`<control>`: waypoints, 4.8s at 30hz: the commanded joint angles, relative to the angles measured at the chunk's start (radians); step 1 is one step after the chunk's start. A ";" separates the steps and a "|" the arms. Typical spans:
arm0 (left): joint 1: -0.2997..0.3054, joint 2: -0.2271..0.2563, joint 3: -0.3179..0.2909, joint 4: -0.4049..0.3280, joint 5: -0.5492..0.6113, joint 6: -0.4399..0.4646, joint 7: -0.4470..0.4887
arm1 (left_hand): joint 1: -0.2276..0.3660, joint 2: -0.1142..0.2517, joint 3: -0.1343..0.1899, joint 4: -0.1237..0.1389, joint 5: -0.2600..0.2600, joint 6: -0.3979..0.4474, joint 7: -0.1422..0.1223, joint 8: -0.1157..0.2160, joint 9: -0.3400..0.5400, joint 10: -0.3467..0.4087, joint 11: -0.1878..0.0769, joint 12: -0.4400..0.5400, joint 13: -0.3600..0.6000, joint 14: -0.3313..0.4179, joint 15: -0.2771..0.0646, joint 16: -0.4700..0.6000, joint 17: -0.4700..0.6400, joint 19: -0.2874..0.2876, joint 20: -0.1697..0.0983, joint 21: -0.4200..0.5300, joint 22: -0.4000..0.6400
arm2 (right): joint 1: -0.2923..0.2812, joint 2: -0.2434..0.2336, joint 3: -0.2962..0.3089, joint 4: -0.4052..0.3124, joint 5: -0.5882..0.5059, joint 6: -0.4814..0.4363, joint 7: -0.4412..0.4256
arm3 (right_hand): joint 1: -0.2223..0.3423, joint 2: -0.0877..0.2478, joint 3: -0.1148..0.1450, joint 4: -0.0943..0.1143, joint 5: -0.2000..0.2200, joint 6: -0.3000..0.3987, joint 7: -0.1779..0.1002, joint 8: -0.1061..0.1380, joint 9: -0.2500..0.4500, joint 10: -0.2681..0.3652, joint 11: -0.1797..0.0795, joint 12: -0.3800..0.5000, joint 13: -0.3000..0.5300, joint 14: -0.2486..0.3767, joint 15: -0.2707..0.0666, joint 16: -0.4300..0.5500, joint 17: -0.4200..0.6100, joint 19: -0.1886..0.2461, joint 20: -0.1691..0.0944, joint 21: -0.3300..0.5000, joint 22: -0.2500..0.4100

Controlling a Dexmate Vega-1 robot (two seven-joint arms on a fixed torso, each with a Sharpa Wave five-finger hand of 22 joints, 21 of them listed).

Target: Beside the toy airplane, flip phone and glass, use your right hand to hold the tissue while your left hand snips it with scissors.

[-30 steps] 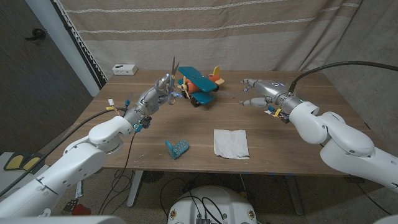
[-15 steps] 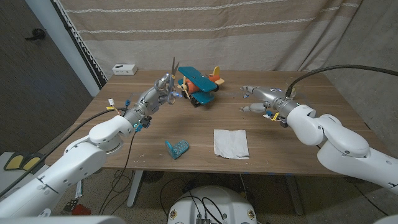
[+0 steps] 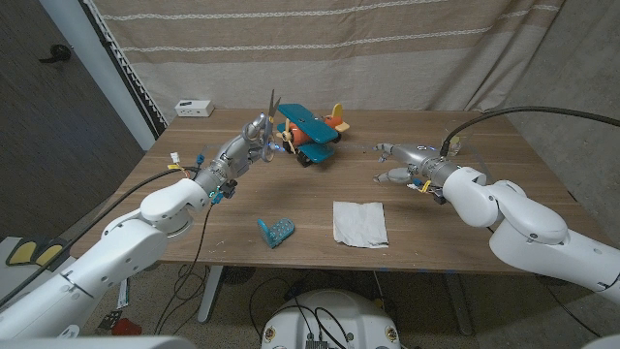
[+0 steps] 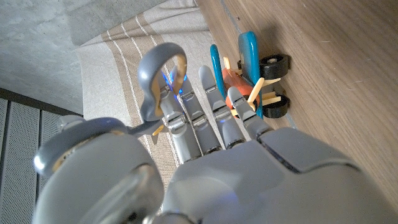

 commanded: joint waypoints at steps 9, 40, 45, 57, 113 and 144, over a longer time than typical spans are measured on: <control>-0.052 0.017 0.023 0.028 -0.022 0.022 -0.043 | 0.011 -0.001 -0.004 0.001 0.004 0.014 0.005 -0.002 0.006 0.064 -0.049 0.034 0.111 0.011 -0.134 0.007 0.003 -0.003 0.005 -0.004 0.004 | 0.043 -0.018 -0.055 -0.022 0.043 -0.055 0.067 | 0.027 0.001 0.003 -0.009 -0.001 -0.005 0.005 -0.008 -0.007 -0.008 -0.002 -0.002 -0.001 -0.015 -0.061 0.004 -0.009 -0.007 0.002 -0.012 0.003; -0.039 0.055 -0.005 0.044 -0.056 0.017 -0.094 | 0.014 -0.002 -0.004 0.002 0.005 0.018 0.002 -0.004 0.006 0.065 -0.049 0.037 0.113 0.009 -0.134 0.006 0.007 -0.008 0.010 -0.012 0.005 | 0.088 -0.008 -0.113 -0.044 0.113 -0.142 0.098 | 0.029 -0.006 -0.006 0.001 -0.009 -0.008 0.034 -0.023 -0.027 -0.020 0.005 -0.002 -0.009 -0.021 -0.050 0.012 -0.031 -0.005 0.009 -0.022 0.003; -0.043 0.054 -0.003 0.053 -0.060 0.015 -0.103 | 0.015 -0.002 -0.004 0.002 0.005 0.017 0.004 -0.004 0.008 0.064 -0.049 0.037 0.112 0.010 -0.134 0.006 0.008 -0.008 0.009 -0.012 0.005 | 0.113 -0.013 -0.141 -0.044 0.114 -0.151 0.116 | 0.032 -0.006 -0.007 0.000 -0.010 -0.006 0.041 -0.024 -0.031 -0.015 0.003 0.000 -0.011 -0.019 -0.050 0.014 -0.034 -0.004 0.009 -0.023 0.003; -0.043 0.045 -0.002 0.065 -0.055 -0.004 -0.106 | 0.015 -0.002 -0.004 0.003 0.005 0.026 0.002 -0.006 0.002 0.070 -0.048 0.035 0.103 0.015 -0.134 0.008 0.009 -0.008 0.011 -0.015 0.005 | 0.175 -0.018 -0.200 -0.026 0.130 -0.156 0.182 | 0.046 -0.009 -0.007 -0.003 -0.011 -0.050 0.006 -0.046 -0.044 -0.057 -0.010 -0.018 -0.019 -0.054 -0.044 0.005 -0.046 -0.018 0.016 -0.031 0.003; -0.033 0.035 -0.011 0.062 -0.048 -0.031 -0.114 | 0.023 0.005 -0.002 0.009 0.010 0.034 0.003 -0.007 0.006 0.073 -0.048 0.041 0.104 0.014 -0.134 0.007 0.016 -0.005 0.012 -0.025 0.006 | 0.192 0.054 -0.325 0.108 -0.137 -0.010 0.320 | 0.133 0.003 0.027 0.002 -0.045 -0.120 -0.107 -0.044 -0.084 -0.098 -0.049 -0.032 -0.002 -0.108 -0.137 0.023 -0.097 -0.066 0.023 -0.042 0.001; -0.047 0.017 0.015 0.069 -0.041 -0.028 -0.089 | 0.029 0.006 -0.001 0.010 0.012 0.033 0.001 -0.009 0.009 0.075 -0.049 0.044 0.106 0.016 -0.134 0.007 0.019 -0.001 0.011 -0.030 0.006 | 0.078 0.120 -0.252 0.185 -0.106 0.042 0.176 | 0.345 0.006 0.126 -0.026 -0.043 0.103 -0.091 -0.022 -0.100 0.367 -0.047 0.209 0.119 0.430 -0.195 0.344 0.083 0.257 -0.196 0.145 0.083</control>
